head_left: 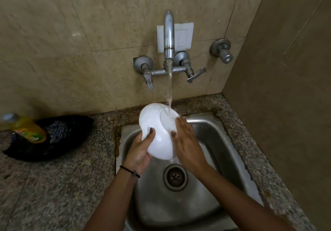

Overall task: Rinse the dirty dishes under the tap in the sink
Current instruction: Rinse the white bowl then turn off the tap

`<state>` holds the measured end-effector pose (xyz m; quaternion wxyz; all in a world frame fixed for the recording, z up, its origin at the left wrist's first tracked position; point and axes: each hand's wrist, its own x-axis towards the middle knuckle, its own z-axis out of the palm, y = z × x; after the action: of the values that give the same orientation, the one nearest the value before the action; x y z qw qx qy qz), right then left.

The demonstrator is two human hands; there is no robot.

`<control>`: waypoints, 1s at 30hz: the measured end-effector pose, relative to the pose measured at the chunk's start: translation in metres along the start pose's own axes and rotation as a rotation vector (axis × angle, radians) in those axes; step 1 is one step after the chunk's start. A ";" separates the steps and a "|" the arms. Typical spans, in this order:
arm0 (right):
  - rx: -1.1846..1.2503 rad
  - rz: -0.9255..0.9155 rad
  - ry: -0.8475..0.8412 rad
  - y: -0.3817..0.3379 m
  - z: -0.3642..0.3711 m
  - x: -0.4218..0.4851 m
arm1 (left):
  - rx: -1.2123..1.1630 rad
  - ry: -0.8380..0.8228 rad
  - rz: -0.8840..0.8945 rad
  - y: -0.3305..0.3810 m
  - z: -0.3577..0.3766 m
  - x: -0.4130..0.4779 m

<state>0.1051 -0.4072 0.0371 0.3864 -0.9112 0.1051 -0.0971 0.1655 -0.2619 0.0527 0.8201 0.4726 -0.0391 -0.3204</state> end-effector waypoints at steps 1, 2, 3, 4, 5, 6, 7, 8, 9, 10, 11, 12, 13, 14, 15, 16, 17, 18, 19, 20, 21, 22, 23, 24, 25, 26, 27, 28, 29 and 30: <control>-0.001 -0.066 0.037 -0.001 0.002 -0.012 | -0.015 0.001 0.000 0.000 -0.001 0.001; -0.004 -0.157 0.057 -0.004 0.005 -0.022 | -0.029 -0.006 -0.001 0.000 -0.002 0.001; -0.001 -0.248 0.064 -0.008 0.007 -0.027 | -0.035 -0.020 -0.004 0.001 -0.002 0.002; 0.009 -0.321 0.067 -0.012 0.008 -0.024 | -0.032 -0.037 -0.006 0.000 -0.001 0.002; 0.016 -0.372 0.074 -0.016 0.006 -0.016 | -0.022 -0.045 -0.012 0.000 0.001 0.002; 0.017 -0.399 0.086 -0.020 0.004 -0.003 | -0.005 -0.044 -0.022 -0.001 0.002 0.001; 0.010 -0.404 0.094 -0.024 0.000 0.012 | 0.009 -0.041 -0.031 -0.001 0.004 0.001; 0.002 -0.379 0.085 -0.026 -0.004 0.028 | 0.030 -0.041 -0.037 -0.002 0.004 0.001; 0.005 -0.320 0.051 -0.026 -0.008 0.043 | 0.054 -0.040 -0.038 -0.003 0.005 0.000; 0.035 -0.228 0.010 -0.026 -0.013 0.056 | 0.075 -0.038 -0.033 -0.005 0.003 0.000; 0.099 -0.115 -0.032 -0.025 -0.019 0.066 | 0.088 -0.027 -0.027 -0.006 0.002 0.000; 0.172 0.007 -0.066 -0.023 -0.024 0.075 | 0.084 -0.017 -0.017 -0.006 -0.001 -0.001; 0.228 0.131 -0.095 -0.022 -0.028 0.080 | 0.069 -0.010 -0.008 -0.006 -0.002 -0.001; 0.264 0.250 -0.124 -0.020 -0.029 0.084 | 0.049 -0.002 -0.002 -0.007 -0.003 -0.002; 0.303 0.349 -0.146 -0.017 -0.029 0.085 | 0.024 0.012 0.011 -0.007 -0.005 -0.001; 0.346 0.411 -0.154 -0.013 -0.026 0.085 | 0.000 0.035 0.038 -0.006 -0.006 0.000; 0.392 0.437 -0.137 -0.011 -0.023 0.083 | -0.024 0.068 0.057 -0.005 -0.006 0.000; 0.431 0.451 -0.106 -0.010 -0.020 0.081 | -0.058 0.108 0.065 -0.005 -0.008 0.002; 0.458 0.459 -0.073 -0.009 -0.018 0.080 | -0.107 0.138 0.053 -0.007 -0.011 0.002; 0.473 0.456 -0.038 -0.008 -0.018 0.080 | -0.159 0.167 0.034 -0.010 -0.014 0.003; 0.482 0.441 -0.002 -0.010 -0.019 0.081 | -0.194 0.201 0.026 -0.014 -0.014 0.002; 0.481 0.414 0.029 -0.014 -0.021 0.082 | -0.195 0.249 0.042 -0.020 -0.013 0.000; 0.476 0.380 0.056 -0.020 -0.025 0.083 | -0.200 0.276 0.061 -0.027 -0.012 -0.002; 0.476 0.345 0.075 -0.027 -0.028 0.085 | -0.232 0.278 0.070 -0.035 -0.010 -0.004; 0.494 0.315 0.088 -0.032 -0.031 0.086 | -0.280 0.264 0.059 -0.041 -0.004 -0.007; 0.529 0.292 0.099 -0.036 -0.033 0.087 | -0.324 0.265 0.033 -0.044 0.001 -0.008; 0.574 0.272 0.111 -0.039 -0.036 0.087 | -0.360 0.286 -0.019 -0.044 0.006 -0.008; 0.622 0.256 0.124 -0.040 -0.041 0.087 | -0.389 0.328 -0.105 -0.043 0.010 -0.006; 0.676 0.240 0.124 -0.038 -0.047 0.086 | -0.399 0.368 -0.202 -0.041 0.012 -0.004; 0.738 0.223 0.097 -0.033 -0.052 0.086 | -0.391 0.377 -0.280 -0.039 0.014 -0.003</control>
<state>0.1777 -0.4434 0.1044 0.6911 -0.6882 0.1794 -0.1287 0.1393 -0.2843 0.0300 0.8361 0.3578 0.2416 -0.3383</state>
